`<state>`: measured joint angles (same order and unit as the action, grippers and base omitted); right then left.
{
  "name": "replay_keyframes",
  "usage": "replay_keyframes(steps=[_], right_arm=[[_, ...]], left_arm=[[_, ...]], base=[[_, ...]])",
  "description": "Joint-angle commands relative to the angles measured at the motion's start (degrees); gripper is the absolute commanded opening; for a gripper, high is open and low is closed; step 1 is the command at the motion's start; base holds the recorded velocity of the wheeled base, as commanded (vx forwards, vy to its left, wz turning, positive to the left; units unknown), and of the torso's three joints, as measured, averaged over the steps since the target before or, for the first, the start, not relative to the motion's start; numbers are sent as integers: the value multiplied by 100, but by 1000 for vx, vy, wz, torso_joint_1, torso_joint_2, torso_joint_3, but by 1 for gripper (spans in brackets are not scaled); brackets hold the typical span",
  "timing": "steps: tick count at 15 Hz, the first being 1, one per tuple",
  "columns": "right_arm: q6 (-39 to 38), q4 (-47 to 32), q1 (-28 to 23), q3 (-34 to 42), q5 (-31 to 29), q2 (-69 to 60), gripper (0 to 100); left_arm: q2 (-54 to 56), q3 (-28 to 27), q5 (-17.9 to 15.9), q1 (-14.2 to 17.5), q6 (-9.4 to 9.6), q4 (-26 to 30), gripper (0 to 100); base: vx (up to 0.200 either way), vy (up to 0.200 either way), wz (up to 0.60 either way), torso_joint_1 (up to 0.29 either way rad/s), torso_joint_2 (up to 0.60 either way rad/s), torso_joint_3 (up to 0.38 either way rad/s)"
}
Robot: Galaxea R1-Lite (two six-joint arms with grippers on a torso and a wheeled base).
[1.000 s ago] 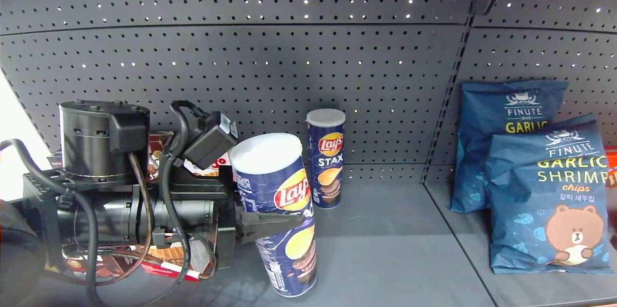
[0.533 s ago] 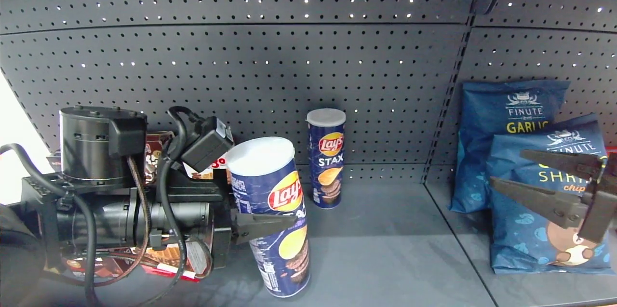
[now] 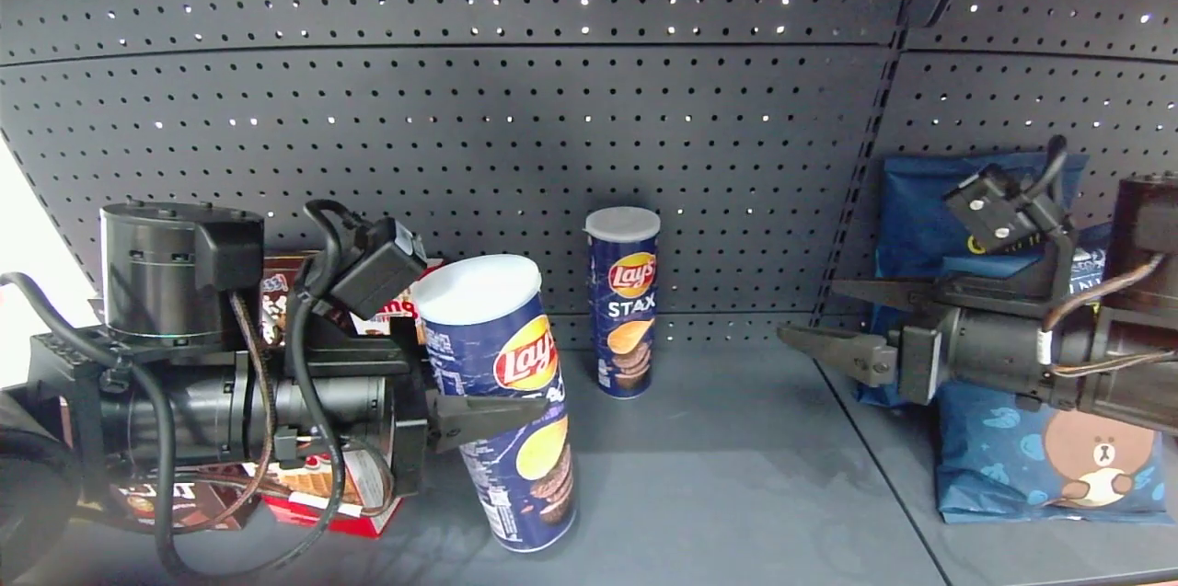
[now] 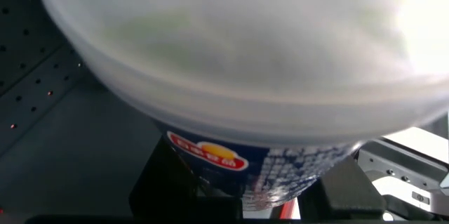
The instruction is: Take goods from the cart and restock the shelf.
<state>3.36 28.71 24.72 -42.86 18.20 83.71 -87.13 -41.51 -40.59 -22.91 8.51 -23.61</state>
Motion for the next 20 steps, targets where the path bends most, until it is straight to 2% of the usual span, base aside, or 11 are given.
replay_keyframes(steps=[1, 3, 7, 12, 14, 20], right_arm=[[-11, 530, 24, 15, 17, 752, 100], [-20, 1163, 15, -38, 87, 1226, 100], [33, 2218, 15, -170, 966, 2026, 100], [77, 2323, 121, -706, 1036, 2659, 100], [85, 2631, 173, -838, 1247, 2879, 100], [85, 2772, 270, -917, 1502, 3107, 100]], left_arm=[[-6, 2, -10, 32, 2, -3, 0], [-33, -33, -10, 32, 2, -12, 0], [-68, -6, -10, 41, 2, -3, 0], [-76, -15, -10, 41, 2, -12, 0], [-76, -6, -10, 41, 2, -12, 0], [-76, 11, -10, 49, 2, -12, 0]], base=[[0, 0, 0, 0, 0, 0], [0, 0, 0, 0, 0, 0], [0, 0, 0, 0, 0, 0], [0, 0, 0, 0, 0, 0], [0, 0, 0, 0, 0, 0], [0, 0, 0, 0, 0, 0]])
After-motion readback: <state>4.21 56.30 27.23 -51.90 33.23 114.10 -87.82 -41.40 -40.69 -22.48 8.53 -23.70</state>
